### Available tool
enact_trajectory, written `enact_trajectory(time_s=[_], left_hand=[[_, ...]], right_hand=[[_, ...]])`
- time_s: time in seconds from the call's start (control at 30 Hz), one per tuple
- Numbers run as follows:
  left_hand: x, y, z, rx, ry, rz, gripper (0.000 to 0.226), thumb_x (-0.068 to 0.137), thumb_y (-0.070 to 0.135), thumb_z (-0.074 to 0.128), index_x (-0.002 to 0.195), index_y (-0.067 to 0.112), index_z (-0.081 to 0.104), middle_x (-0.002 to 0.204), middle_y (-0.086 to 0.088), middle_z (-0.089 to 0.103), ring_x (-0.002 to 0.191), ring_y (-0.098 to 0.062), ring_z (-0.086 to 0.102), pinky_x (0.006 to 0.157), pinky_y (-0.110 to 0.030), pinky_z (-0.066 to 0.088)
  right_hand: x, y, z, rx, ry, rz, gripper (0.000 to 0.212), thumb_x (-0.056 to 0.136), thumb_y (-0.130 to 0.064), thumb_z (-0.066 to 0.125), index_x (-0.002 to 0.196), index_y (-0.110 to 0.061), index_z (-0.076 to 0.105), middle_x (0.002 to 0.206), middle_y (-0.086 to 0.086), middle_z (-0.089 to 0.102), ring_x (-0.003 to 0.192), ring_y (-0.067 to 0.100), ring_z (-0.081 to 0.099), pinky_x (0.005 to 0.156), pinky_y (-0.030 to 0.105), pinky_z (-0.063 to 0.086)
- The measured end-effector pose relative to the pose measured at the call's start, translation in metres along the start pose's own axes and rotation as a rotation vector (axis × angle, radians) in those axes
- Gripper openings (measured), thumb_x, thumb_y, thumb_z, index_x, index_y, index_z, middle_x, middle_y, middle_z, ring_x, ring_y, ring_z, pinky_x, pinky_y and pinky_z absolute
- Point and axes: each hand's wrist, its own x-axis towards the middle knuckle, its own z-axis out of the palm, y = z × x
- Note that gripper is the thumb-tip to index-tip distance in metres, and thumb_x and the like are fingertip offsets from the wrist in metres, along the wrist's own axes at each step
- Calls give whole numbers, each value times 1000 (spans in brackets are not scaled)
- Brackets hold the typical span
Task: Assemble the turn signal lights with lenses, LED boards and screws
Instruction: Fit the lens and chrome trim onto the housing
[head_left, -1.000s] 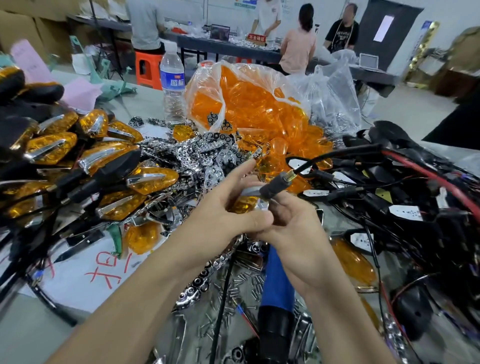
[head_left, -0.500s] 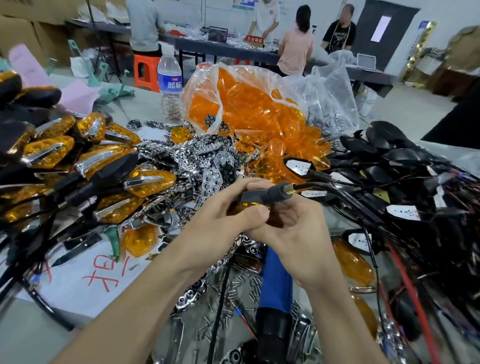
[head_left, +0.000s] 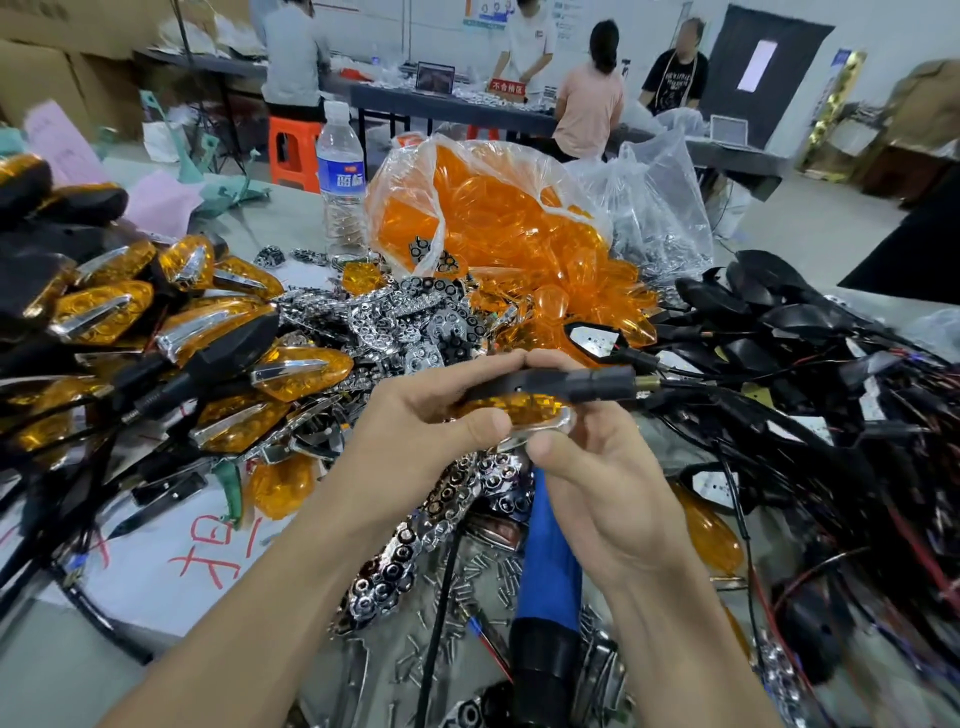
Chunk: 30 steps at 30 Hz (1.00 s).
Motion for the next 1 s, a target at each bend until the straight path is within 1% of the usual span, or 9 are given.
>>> enact_trajectory(time_s=[0.1,0.17,0.27,0.4,0.5,0.63,0.7,0.8,1.0], left_hand=[[-2,2,3,80,121,63,44,75,-9,81,107,21,80,108,6,80,106,-11,75,89,-20,57],[-4,2,6,119,125,99,46,74,-13,81,104,21,81,110,8,80,110,-11,73,96,-27,58],[-6,2,8,178,128,139,45,75,-10,83,105,23,81,113,9,79,118,-11,70,106,-37,54],[-9,5,11,230,155,171,49,76,-7,84,103,33,81,109,14,79,114,-5,71,103,-31,55],[-9,6,11,253,158,186,51,75,2,87,104,43,79,105,16,79,108,-7,74,99,-34,58],[-5,11,6,60,98,131,47,69,7,90,112,25,80,105,2,81,99,-16,77,83,-27,61],[-2,12,0,-74,12,88,49,69,4,85,117,15,78,109,-6,80,102,-19,76,85,-25,59],[-1,13,-7,-149,-67,94,49,60,11,89,108,22,82,110,-6,80,107,-21,75,90,-25,57],[0,12,-9,-117,77,107,29,70,16,84,97,25,85,97,-5,81,86,-19,76,80,-32,63]], right_hand=[[-3,-5,0,114,-33,-7,57,73,0,74,129,-3,60,125,16,67,116,33,62,104,44,51],[-1,-5,-1,114,-3,-6,52,72,9,69,122,-2,62,119,17,70,112,33,65,99,43,54],[-1,-4,-1,85,68,-40,46,69,11,70,113,-1,66,105,15,75,99,30,71,87,40,58],[-1,-4,1,69,117,-73,46,67,11,71,112,3,66,100,20,73,95,35,70,88,48,58],[-1,-5,-1,84,97,-78,42,67,7,74,109,1,70,97,21,75,93,36,72,84,47,59],[1,-11,2,173,18,-49,40,66,-9,89,104,-13,79,102,14,77,95,32,74,81,40,60],[1,-12,2,263,-4,-10,46,61,-20,98,103,-16,81,107,12,78,98,30,75,83,38,61],[-1,-13,2,333,-18,28,51,57,-24,102,102,-16,81,110,12,77,101,31,75,84,37,61],[-2,-3,13,401,52,101,66,50,-23,104,107,-6,76,113,22,74,102,37,74,87,41,63]])
